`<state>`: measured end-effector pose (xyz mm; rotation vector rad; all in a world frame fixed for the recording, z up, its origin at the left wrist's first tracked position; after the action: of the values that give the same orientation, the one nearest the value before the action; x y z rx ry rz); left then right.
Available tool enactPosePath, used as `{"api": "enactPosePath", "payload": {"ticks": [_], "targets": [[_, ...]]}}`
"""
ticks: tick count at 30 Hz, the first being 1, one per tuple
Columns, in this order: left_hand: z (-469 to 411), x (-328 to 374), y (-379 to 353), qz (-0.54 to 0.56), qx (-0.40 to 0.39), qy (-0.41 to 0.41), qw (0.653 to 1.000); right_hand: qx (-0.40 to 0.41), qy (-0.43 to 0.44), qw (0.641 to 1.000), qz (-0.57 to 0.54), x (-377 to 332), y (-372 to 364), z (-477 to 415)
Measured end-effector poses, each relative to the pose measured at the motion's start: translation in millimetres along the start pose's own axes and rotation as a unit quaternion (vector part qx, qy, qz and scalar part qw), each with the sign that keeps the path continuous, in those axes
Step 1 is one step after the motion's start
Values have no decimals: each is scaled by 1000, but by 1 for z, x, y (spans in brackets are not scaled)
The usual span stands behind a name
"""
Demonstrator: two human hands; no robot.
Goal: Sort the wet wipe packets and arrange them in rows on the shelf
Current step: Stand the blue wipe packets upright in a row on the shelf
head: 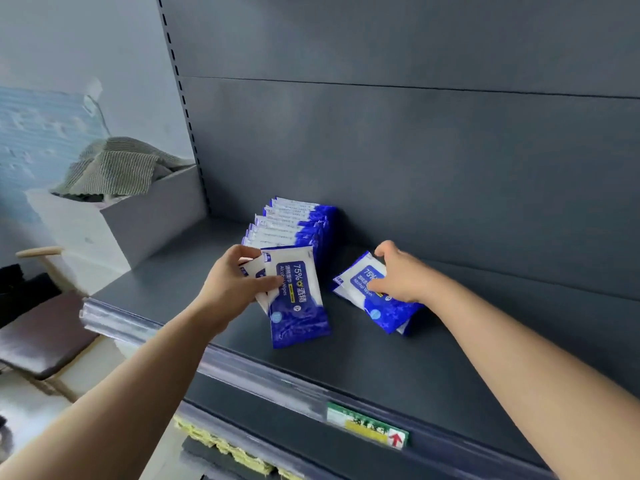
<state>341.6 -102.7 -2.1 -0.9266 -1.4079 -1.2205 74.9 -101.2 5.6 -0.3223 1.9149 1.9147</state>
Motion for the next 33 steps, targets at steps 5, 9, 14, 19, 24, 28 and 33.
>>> {"api": "enactPosePath", "payload": {"ticks": [5,9,14,19,24,28,33], "targets": [[-18,-6,0,-4,-56,-37,998,62,29,998,0,-24,-4,11],[-24,-12,-2,18,-92,-51,994,54,30,988,-140,-64,-29,26],[-29,-15,0,84,-168,-29,982,54,-6,986,-158,-80,-47,23],[-44,-24,17,101,-204,20,974,115,-27,978,-171,-66,-19,9],[-48,-26,25,99,-199,58,973,140,-10,978,-155,-68,-3,5],[-45,-23,21,105,-205,52,972,93,38,982,-159,-94,-18,2],[-49,-16,23,-72,-172,-70,980,87,61,979,-173,-110,-29,1]]}}
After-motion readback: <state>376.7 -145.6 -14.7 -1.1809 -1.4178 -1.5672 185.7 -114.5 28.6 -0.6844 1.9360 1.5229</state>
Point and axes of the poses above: each hand's wrist, its own z-axis away from the middle knuckle, its own y-axis out of the back of the hand, x = y × z, the point moved 9 cm from there along -z, towards the middle knuckle, and after that the axes turned 8 degrees about x, right-handed, at the moved point
